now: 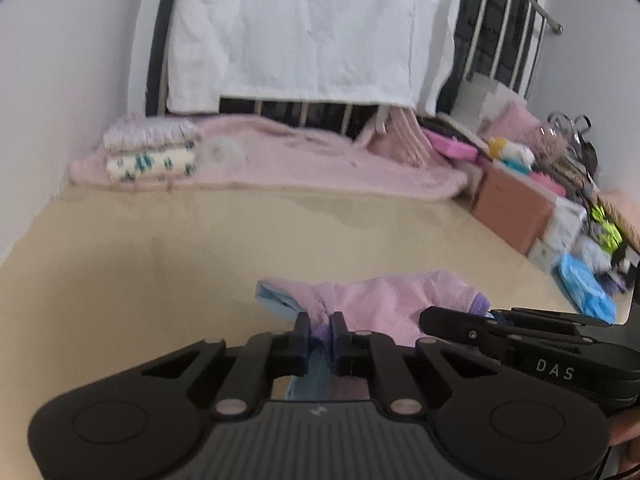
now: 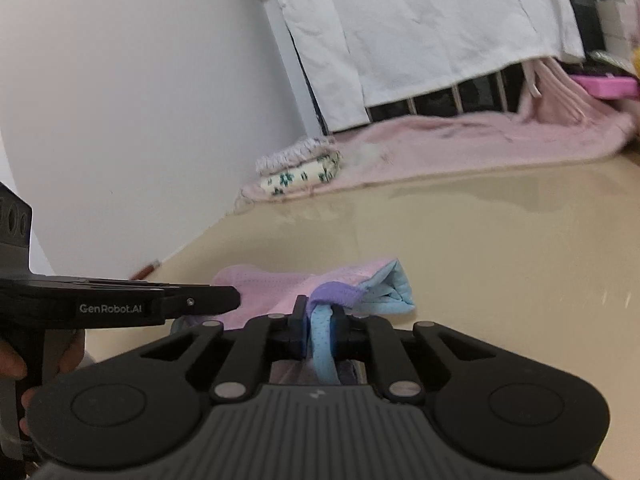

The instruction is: Fold clothes

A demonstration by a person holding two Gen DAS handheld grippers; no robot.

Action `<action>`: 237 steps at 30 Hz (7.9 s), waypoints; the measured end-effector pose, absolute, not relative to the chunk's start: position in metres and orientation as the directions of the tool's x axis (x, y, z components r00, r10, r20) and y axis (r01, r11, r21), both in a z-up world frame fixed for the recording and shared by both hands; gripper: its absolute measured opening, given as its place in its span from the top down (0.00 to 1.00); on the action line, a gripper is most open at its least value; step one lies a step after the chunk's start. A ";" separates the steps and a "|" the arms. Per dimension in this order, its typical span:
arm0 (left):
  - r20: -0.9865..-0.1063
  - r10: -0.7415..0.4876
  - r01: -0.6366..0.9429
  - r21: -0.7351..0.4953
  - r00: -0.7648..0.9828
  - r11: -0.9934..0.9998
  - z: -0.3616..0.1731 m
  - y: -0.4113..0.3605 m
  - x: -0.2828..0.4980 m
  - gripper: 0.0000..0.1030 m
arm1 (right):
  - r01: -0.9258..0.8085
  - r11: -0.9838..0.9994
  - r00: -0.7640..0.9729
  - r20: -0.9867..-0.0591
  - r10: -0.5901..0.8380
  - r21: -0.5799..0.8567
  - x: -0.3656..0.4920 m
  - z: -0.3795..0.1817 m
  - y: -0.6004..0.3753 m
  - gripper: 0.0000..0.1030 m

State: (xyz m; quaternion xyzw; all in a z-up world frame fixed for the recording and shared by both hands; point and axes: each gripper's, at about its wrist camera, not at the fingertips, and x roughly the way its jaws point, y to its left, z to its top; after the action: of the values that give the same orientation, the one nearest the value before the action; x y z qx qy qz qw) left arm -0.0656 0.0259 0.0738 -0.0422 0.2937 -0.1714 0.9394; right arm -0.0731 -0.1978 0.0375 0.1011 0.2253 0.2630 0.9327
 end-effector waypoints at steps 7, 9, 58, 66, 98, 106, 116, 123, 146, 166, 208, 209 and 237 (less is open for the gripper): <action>-0.482 -0.302 0.253 -0.164 0.823 0.953 0.144 0.070 0.038 0.92 | -0.509 0.816 0.764 -0.292 0.575 0.275 0.020 0.103 -0.153 0.92; -0.481 -0.277 0.233 -0.150 0.832 0.961 0.166 0.083 0.082 0.92 | -0.526 0.810 0.765 -0.271 0.584 0.261 0.048 0.122 -0.139 0.92; -0.386 0.045 -0.015 0.081 0.921 0.997 0.160 0.153 0.260 0.86 | -0.432 0.869 0.822 -0.291 0.490 0.242 0.315 0.119 -0.062 0.87; -0.395 -0.014 -0.044 -0.137 0.918 0.990 0.179 0.129 0.137 0.44 | -0.401 0.904 0.808 -0.408 0.425 0.148 0.189 0.118 -0.129 0.43; -0.655 -0.006 0.018 0.011 0.756 1.000 -0.001 -0.005 0.039 0.00 | -0.102 0.995 0.755 -0.650 0.085 0.012 0.042 0.003 -0.193 0.00; -0.652 -0.006 0.016 0.009 0.758 1.000 -0.001 -0.005 0.036 0.00 | -0.097 0.995 0.755 -0.651 0.082 0.013 0.043 0.003 -0.192 0.01; -0.651 -0.004 0.011 0.007 0.759 1.000 -0.001 -0.005 0.034 0.00 | -0.108 0.994 0.754 -0.650 0.092 0.015 0.040 0.004 -0.192 0.00; -0.650 -0.001 0.003 0.001 0.760 1.000 0.000 -0.004 0.031 0.00 | -0.112 0.994 0.754 -0.650 0.095 0.015 0.039 0.004 -0.191 0.00; -0.650 0.009 -0.007 0.006 0.760 1.000 -0.001 -0.004 0.031 0.00 | -0.112 0.994 0.754 -0.650 0.096 0.016 0.038 0.004 -0.191 0.00; -0.650 0.013 -0.011 0.007 0.760 1.000 0.000 -0.006 0.030 0.00 | -0.113 0.993 0.754 -0.650 0.096 0.016 0.038 0.004 -0.191 0.00; -0.650 0.014 -0.009 0.010 0.759 1.000 0.000 -0.005 0.030 0.00 | -0.115 0.993 0.753 -0.651 0.098 0.016 0.038 0.004 -0.192 0.00; -0.650 0.014 -0.010 0.010 0.759 1.000 0.000 -0.005 0.030 0.00 | -0.115 0.993 0.753 -0.651 0.098 0.016 0.038 0.004 -0.192 0.01; -0.650 0.014 -0.009 0.010 0.760 1.000 0.000 -0.005 0.031 0.00 | -0.117 0.993 0.754 -0.650 0.099 0.016 0.038 0.004 -0.192 0.00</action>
State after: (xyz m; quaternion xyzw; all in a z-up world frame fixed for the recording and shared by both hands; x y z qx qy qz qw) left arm 0.0306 -0.0048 -0.0002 0.0031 0.3466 0.0062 0.9380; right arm 0.0382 -0.1921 0.0040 -0.0128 0.3460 0.0576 0.9364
